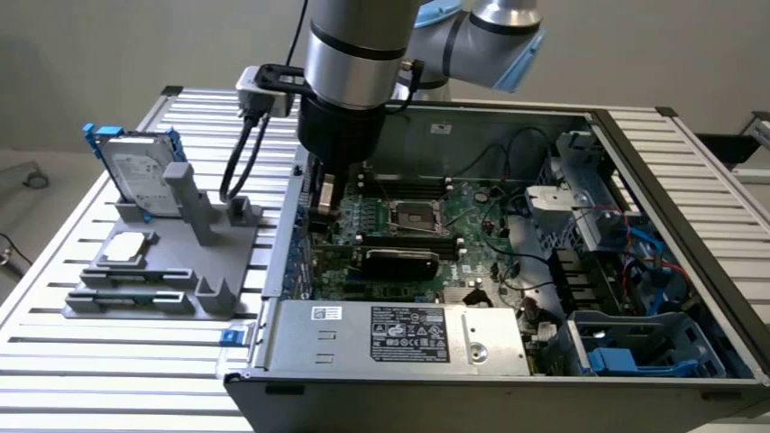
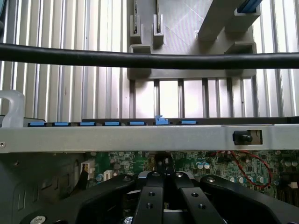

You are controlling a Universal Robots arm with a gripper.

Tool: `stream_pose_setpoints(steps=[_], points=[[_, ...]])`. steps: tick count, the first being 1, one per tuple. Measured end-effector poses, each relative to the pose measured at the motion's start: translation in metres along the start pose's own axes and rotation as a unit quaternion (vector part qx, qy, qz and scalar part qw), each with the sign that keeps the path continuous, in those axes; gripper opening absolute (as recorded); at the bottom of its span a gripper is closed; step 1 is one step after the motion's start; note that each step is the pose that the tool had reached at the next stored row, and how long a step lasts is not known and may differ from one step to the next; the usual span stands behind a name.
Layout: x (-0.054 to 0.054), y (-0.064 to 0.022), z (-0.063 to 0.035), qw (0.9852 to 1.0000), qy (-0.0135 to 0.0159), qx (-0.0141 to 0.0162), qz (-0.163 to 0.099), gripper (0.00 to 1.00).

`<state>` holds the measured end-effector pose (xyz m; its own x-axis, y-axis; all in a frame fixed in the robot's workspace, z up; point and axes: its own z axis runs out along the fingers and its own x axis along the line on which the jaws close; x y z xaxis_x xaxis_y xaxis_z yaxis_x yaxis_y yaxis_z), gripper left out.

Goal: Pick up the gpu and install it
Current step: 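Press down on the gpu until it lock into place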

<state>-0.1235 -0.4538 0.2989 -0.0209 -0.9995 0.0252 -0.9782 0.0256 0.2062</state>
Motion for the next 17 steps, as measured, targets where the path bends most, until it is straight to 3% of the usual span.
stream_pose_setpoints(steps=[17], points=[[-0.0009,0.0012,0.0002,0.9996,-0.0058,-0.0008,0.028,0.11]])
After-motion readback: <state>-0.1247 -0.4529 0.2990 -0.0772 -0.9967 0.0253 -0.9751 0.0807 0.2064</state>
